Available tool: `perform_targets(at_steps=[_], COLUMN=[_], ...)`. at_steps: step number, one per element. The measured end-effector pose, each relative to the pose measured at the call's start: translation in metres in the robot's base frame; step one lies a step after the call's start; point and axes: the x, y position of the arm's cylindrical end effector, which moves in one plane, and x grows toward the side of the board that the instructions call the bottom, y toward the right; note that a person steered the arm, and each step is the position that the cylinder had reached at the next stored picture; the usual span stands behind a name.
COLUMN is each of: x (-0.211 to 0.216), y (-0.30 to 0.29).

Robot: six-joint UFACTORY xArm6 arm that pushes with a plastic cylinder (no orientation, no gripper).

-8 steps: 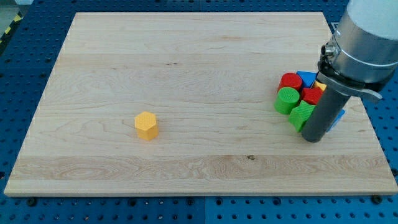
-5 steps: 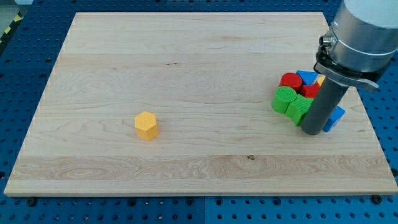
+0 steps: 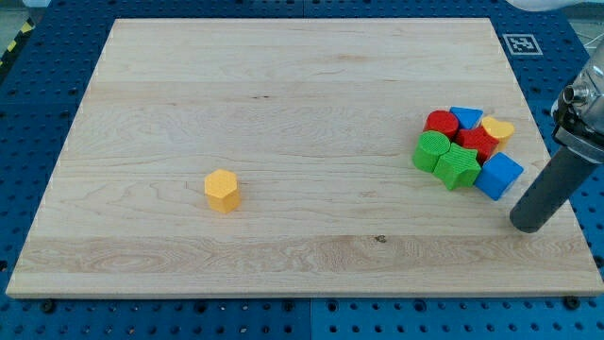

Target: Move blue cube closer to the yellow heart

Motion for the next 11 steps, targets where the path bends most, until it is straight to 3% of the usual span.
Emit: perform_targets(at_steps=[2, 5, 11], x=[-0.021, 0.002, -0.057], y=[0.0, -0.022, -0.03])
